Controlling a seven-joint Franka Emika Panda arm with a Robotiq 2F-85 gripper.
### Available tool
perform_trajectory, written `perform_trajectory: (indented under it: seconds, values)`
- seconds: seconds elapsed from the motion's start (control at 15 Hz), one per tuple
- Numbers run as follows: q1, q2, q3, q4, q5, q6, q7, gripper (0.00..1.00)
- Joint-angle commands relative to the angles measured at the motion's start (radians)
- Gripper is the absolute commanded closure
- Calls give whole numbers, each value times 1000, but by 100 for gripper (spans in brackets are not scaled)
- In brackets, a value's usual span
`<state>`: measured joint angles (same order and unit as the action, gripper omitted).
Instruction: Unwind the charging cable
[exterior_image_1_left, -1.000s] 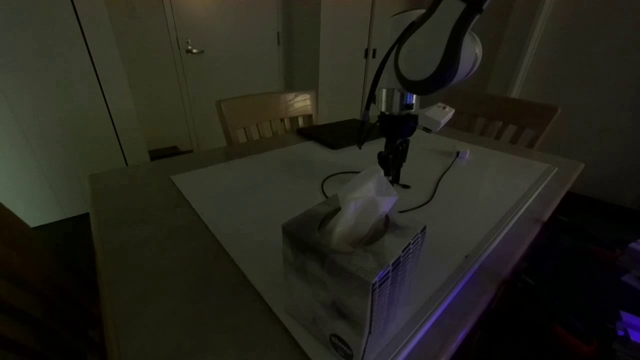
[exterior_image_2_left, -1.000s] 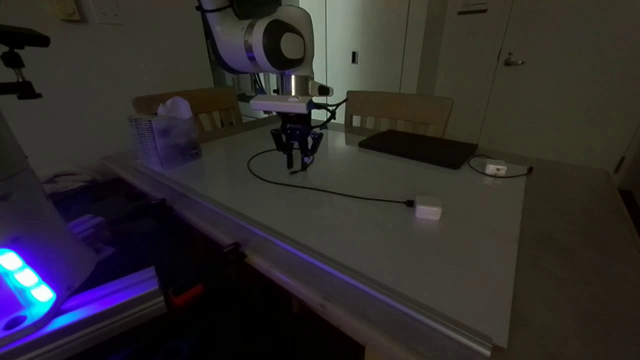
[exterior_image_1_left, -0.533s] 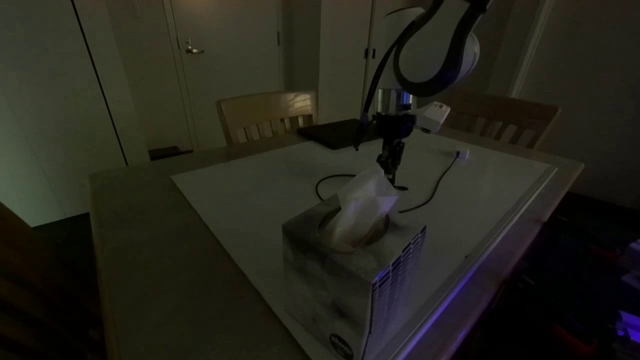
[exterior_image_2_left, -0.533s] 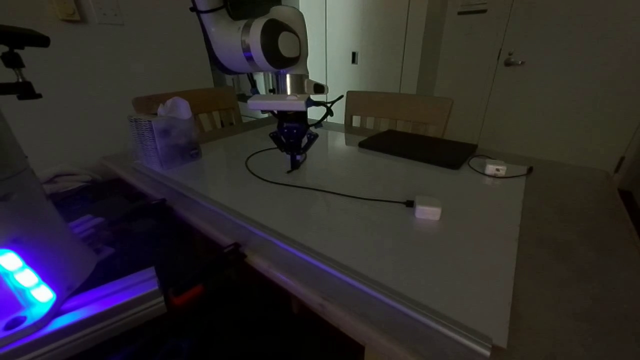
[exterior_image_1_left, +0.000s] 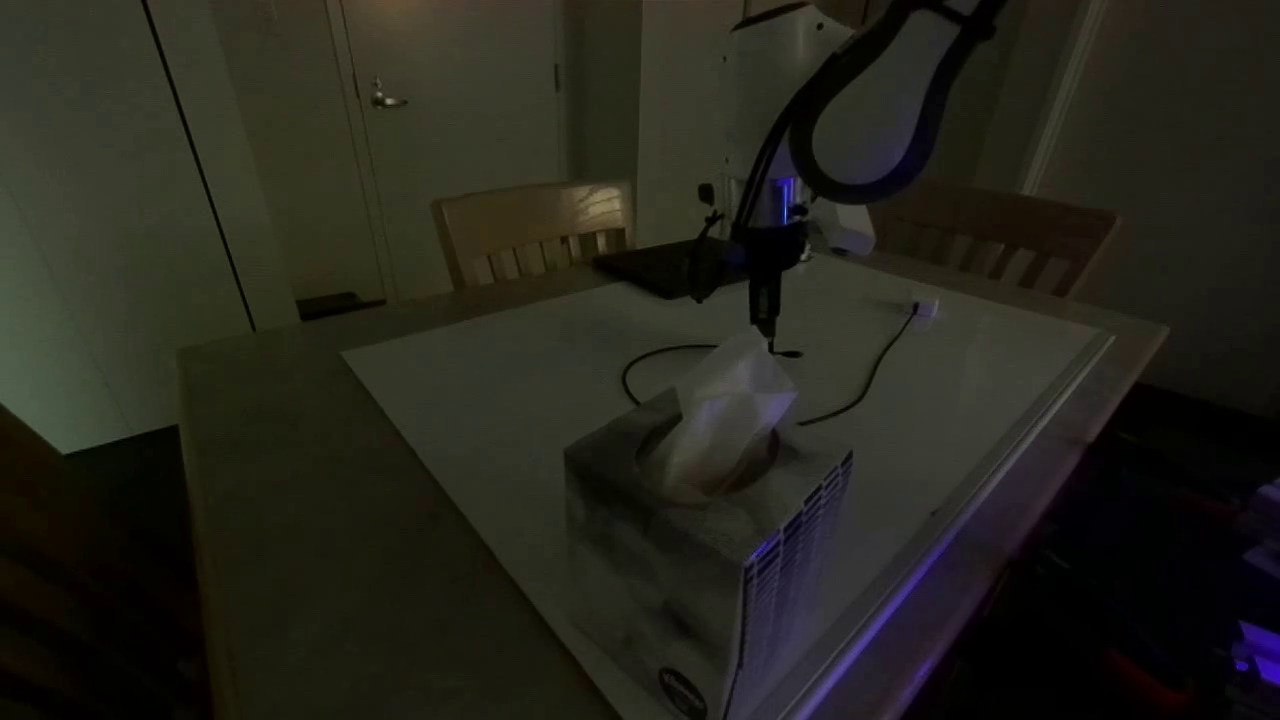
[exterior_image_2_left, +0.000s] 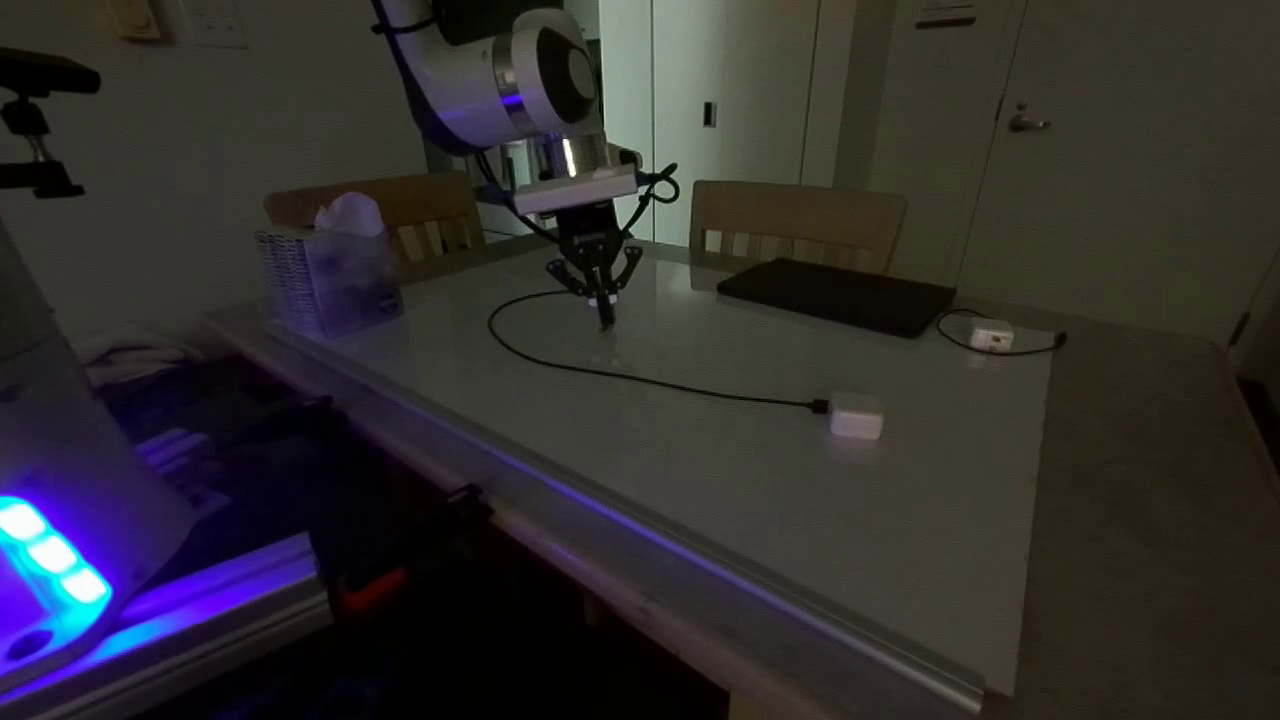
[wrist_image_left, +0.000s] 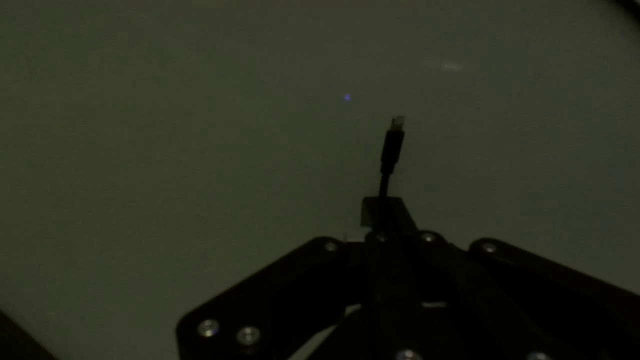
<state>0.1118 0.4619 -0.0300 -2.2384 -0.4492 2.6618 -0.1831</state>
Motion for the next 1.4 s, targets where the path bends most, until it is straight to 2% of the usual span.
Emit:
perform_trajectory:
  seconds: [0.0,0.2,0.4,0.93,1.0,1.07,1.33]
  values:
    - [2,1,1,3,-2,-3,-3,97]
    - [10,-1,-2,0,-27,7,-25,99]
    - [49,-3,-3,20,-117,-24,-65,99]
    - [73,18,91,96,-252,-25,-276,99]
    - [65,3,89,61,-225,-6,-210,99]
    - [66,3,95,66,-225,-6,-214,97]
    - [63,3,95,64,-225,-6,-211,99]
